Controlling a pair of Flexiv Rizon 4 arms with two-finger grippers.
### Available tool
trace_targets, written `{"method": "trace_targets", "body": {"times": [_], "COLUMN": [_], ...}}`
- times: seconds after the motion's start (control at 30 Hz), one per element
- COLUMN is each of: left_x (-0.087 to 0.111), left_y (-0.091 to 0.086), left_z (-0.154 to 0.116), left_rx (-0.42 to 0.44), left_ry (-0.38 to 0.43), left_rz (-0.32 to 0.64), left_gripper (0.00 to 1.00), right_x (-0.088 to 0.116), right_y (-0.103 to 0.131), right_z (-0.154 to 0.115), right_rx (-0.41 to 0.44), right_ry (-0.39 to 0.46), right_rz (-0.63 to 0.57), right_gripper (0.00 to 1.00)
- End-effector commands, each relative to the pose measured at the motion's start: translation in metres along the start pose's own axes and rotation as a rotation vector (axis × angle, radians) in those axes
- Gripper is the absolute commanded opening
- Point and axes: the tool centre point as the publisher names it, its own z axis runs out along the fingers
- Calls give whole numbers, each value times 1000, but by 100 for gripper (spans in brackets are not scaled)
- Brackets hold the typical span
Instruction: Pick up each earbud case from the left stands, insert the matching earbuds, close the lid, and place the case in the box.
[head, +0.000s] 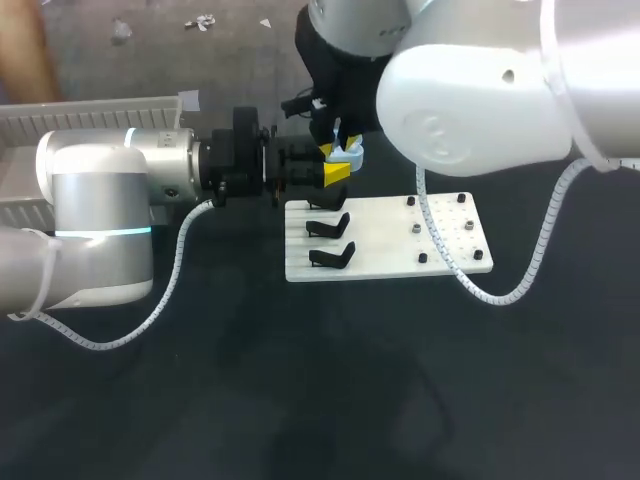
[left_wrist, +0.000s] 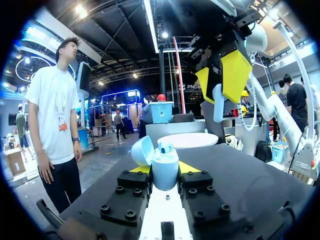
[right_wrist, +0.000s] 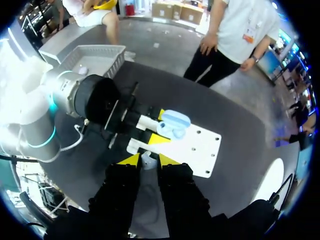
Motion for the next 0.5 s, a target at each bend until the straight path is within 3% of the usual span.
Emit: {"method": "trace_targets", "body": {"times": [0.03, 0.4, 0.5], "left_x": [1, 1, 1], "left_y": [-2, -2, -2], "left_z": [0, 0, 0], "left_rx": [-7, -7, -7], "left_ry": [-3, -3, -3], "left_rz": [4, 4, 4], "left_gripper": [0, 0, 0], "right_x": [-1, -1, -8], "right_y": [0, 0, -2], "right_z": [-1, -1, -1], "right_rx": [0, 0, 15], "right_ry": [4, 4, -29], "right_rz": [-1, -1, 11], "right_gripper": [0, 0, 0]}}
